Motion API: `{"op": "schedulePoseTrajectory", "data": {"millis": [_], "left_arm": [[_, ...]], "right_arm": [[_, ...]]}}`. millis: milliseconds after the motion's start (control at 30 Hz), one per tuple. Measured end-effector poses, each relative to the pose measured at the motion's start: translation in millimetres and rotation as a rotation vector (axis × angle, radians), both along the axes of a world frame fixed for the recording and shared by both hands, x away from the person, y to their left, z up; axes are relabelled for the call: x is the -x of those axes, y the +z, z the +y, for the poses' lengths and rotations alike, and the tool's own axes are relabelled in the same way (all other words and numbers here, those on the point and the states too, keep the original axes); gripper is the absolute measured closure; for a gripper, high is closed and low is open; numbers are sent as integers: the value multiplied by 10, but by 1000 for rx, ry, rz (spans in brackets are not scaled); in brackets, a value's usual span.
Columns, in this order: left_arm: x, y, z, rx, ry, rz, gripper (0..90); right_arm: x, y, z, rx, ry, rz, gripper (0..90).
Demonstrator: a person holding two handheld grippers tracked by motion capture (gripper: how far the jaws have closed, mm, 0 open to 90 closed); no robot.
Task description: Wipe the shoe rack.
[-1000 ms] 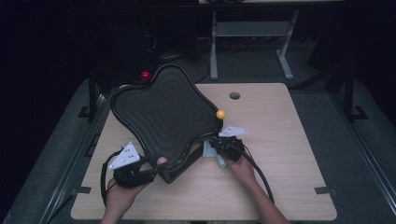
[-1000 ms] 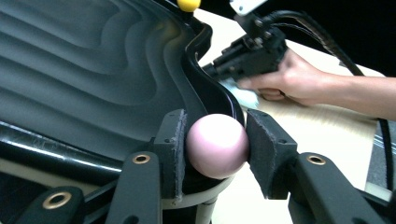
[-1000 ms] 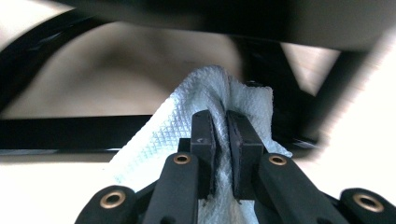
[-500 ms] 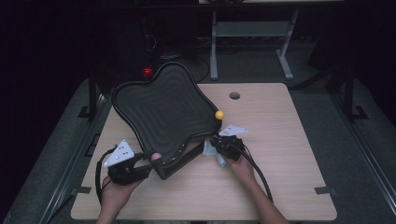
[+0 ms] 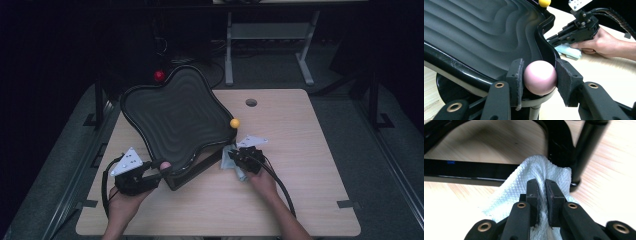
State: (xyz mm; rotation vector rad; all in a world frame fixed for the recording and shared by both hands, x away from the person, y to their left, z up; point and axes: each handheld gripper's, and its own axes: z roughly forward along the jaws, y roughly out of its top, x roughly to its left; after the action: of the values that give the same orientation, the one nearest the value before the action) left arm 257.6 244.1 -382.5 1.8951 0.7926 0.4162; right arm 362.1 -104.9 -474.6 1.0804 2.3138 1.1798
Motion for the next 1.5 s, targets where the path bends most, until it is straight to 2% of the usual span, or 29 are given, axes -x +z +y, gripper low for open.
{"op": "schedulePoseTrajectory", "data": {"millis": [133, 233, 333, 467, 500, 667, 700, 767, 833, 900, 967, 1067, 1100, 1167, 1200, 1233, 1300, 1333, 1400, 1500], "left_arm": [[-10, -8, -31, -6, -2, 5, 575], [-15, -10, -18, -4, -4, 6, 597], [-16, -9, -18, -6, -7, 5, 600], [-22, -9, -10, -3, -11, 7, 602], [-24, -9, -10, -4, -13, 8, 603], [-29, -14, 6, 3, -10, 8, 602], [-28, -15, 7, 3, -9, 6, 602], [-28, -14, 7, 1, -10, 6, 601], [-31, -11, 8, 2, -10, 9, 601], [-30, -11, 1, 0, -10, 5, 597], [-37, -11, 6, 4, -13, 11, 596], [-42, -15, -5, 7, -10, 10, 585], [-43, -19, -13, 5, -13, 12, 583], [-39, -21, -21, 2, -10, 8, 572], [-39, -21, -18, -1, -7, 6, 580], [-43, -21, -10, 4, -8, 9, 595], [-45, -21, -7, 5, -11, 11, 599], [-43, -19, -9, 2, -11, 9, 600], [-44, -21, -6, 5, -11, 11, 602], [-43, -22, -2, 4, -13, 10, 602]], "right_arm": [[-4, 13, -120, -15, -35, 22, 820], [2, 66, -213, -43, -57, 16, 821], [21, 228, -309, -81, -87, -44, 822], [-37, 363, -356, -121, -121, -73, 823], [-49, 354, -349, -121, -126, -77, 823], [-141, 134, -298, -87, -114, 13, 823], [-144, 145, -301, -84, -113, 9, 823], [-134, 266, -329, -99, -115, -41, 823], [-157, 352, -351, -114, -116, -42, 823], [-186, 400, -362, -119, -127, -63, 823], [-220, 352, -345, -123, -126, -42, 823], [-260, 177, -287, -91, -114, 18, 823], [-265, 165, -285, -83, -110, 24, 823], [-259, 233, -317, -93, -108, 3, 823], [-246, 287, -339, -104, -108, -24, 824], [-240, 344, -358, -124, -110, -32, 823], [-265, 395, -364, -129, -109, -36, 823], [-286, 375, -346, -121, -107, -35, 823], [-312, 256, -293, -104, -102, 8, 823], [-310, 167, -289, -95, -98, 36, 822]]}}
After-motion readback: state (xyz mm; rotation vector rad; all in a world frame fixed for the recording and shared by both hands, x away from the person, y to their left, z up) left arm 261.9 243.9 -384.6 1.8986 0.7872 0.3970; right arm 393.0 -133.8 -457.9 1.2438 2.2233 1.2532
